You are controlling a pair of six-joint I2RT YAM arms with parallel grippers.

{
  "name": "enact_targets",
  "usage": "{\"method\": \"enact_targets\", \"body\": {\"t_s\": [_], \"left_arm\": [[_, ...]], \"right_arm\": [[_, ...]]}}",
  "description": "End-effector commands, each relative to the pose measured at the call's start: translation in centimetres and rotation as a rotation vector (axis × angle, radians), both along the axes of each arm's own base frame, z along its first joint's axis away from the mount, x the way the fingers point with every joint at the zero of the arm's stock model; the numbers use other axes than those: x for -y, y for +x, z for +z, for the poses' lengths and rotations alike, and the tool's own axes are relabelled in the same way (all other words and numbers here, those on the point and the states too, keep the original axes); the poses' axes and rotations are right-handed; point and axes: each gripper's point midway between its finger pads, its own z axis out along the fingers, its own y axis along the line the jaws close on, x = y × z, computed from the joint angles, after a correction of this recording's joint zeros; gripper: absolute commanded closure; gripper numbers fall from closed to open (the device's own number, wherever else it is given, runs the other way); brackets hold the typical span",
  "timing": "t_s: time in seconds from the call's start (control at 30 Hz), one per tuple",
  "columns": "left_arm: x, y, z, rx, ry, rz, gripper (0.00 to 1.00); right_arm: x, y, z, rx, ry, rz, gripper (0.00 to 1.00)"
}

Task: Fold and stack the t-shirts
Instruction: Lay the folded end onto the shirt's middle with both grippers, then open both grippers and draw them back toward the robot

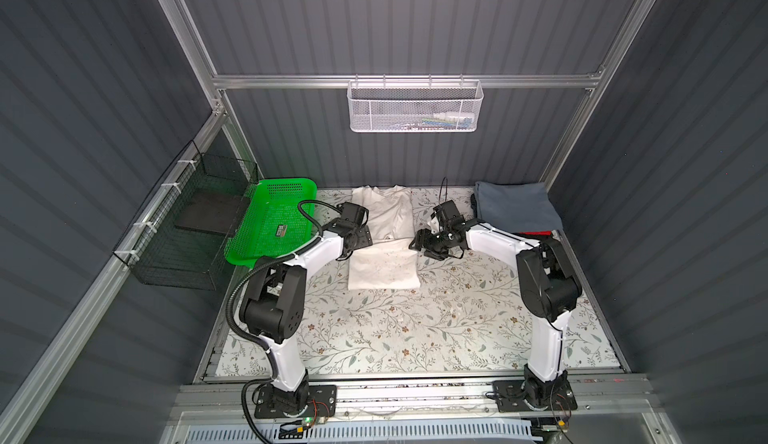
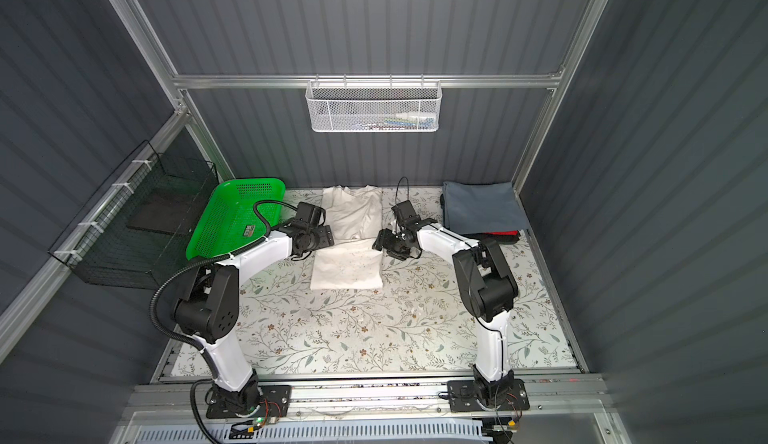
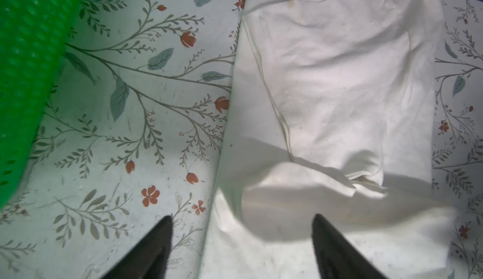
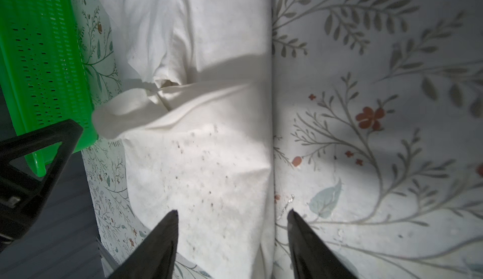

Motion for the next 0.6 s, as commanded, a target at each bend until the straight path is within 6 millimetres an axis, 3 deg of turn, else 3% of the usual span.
{"method": "enact_targets", "body": {"t_s": [0.0,0.17,0.37,0.57], "left_arm": [[-1.2,-0.8,3.4,0.079,0.012,0.005,0.01],[-1.4,-3.1,4.2,0.075,-0.02,-0.015,0.0],[-1.8,-7.2,4.5,0.06,-0.071,-0.055,0.0],[-2.5,-11.0,4.8,0.047,-0.112,-0.079,0.0]], "right_arm": [[1.6,-0.5,2.3,0.059,-0.038,-0.022,0.32],[2.4,-2.8,3.0,0.061,-0.014,-0.032,0.15],[4.9,-6.9,2.4,0.05,-0.032,-0.076,0.01],[7.1,-10.7,2.0,0.033,-0.023,-0.121,0.01]]}}
